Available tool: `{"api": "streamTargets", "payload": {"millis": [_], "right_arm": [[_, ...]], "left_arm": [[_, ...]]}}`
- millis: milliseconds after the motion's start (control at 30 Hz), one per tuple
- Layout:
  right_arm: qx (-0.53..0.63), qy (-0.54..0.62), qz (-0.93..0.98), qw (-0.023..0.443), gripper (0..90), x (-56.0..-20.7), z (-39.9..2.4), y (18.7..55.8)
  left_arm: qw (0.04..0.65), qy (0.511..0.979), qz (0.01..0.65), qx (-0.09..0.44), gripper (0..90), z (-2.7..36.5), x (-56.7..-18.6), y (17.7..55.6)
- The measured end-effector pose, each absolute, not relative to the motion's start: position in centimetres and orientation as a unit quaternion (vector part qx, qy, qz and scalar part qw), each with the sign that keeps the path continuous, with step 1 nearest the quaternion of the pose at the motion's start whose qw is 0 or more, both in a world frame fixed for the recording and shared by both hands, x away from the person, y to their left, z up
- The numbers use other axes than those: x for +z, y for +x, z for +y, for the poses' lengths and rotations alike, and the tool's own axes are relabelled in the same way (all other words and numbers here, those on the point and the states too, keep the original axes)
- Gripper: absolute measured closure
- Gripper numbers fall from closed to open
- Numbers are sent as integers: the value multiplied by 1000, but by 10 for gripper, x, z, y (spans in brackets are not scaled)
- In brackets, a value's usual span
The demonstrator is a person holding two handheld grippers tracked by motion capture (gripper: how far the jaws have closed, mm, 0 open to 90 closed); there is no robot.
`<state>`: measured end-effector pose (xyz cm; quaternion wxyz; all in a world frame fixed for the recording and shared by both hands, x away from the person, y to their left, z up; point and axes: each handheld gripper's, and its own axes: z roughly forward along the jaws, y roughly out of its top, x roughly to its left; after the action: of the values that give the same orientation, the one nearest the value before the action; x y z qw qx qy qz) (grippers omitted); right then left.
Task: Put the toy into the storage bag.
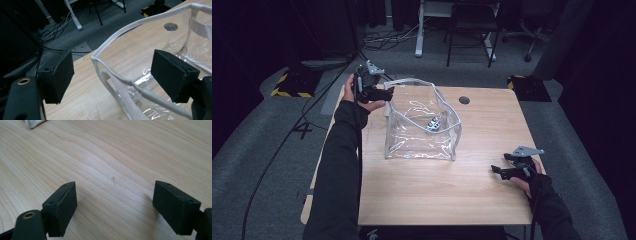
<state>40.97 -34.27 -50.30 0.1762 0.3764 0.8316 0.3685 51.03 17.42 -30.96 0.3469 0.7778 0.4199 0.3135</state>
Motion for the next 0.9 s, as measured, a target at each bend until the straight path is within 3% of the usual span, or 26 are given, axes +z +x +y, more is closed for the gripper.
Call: {"api": "streamTargets", "payload": {"millis": [900], "right_arm": [[369,377,831,176,200,-503,-343,410]], "left_arm": [[317,787,440,293,195,202,-345,500]]}}
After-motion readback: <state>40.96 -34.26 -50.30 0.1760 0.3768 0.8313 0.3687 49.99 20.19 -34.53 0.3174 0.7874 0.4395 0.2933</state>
